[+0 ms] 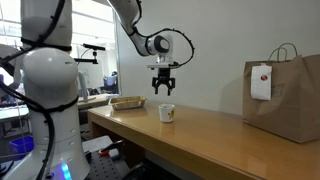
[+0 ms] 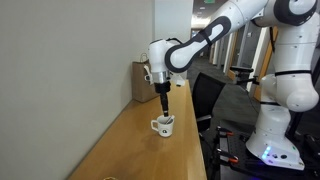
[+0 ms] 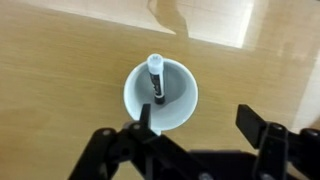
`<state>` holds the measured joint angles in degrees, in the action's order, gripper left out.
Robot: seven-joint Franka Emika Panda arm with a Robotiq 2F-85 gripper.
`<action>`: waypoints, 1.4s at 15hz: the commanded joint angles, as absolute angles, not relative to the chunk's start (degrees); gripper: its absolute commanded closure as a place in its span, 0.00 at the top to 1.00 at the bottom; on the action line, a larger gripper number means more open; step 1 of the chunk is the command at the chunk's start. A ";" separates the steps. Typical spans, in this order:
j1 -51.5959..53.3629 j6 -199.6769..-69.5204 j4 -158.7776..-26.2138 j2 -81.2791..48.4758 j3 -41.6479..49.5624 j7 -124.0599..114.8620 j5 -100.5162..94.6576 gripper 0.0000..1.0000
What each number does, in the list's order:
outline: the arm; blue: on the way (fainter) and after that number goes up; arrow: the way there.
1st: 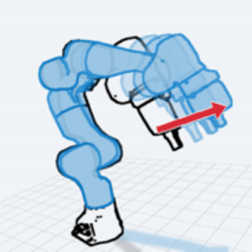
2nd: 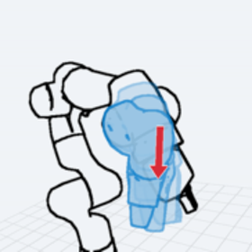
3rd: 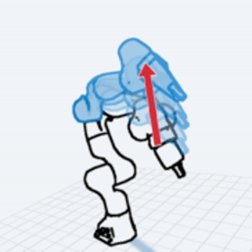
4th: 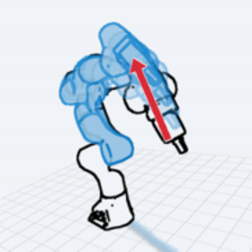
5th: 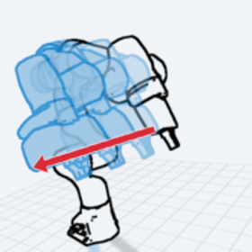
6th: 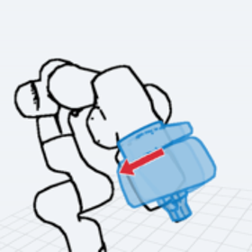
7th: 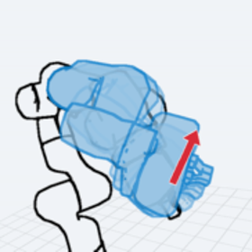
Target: Remove the marker from the mug
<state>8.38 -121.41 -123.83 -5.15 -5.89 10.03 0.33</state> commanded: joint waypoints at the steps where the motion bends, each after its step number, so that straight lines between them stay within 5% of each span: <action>1: 7.63 -120.57 -124.10 -5.57 -6.52 10.75 1.53 0.92; 13: 6.15 -121.49 -126.46 -7.41 -6.11 13.89 0.82 0.67; 21: 5.56 -121.91 -123.86 -10.57 -6.11 16.52 -3.80 0.72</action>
<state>5.64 -121.81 -125.45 -8.93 -5.80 14.60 -1.75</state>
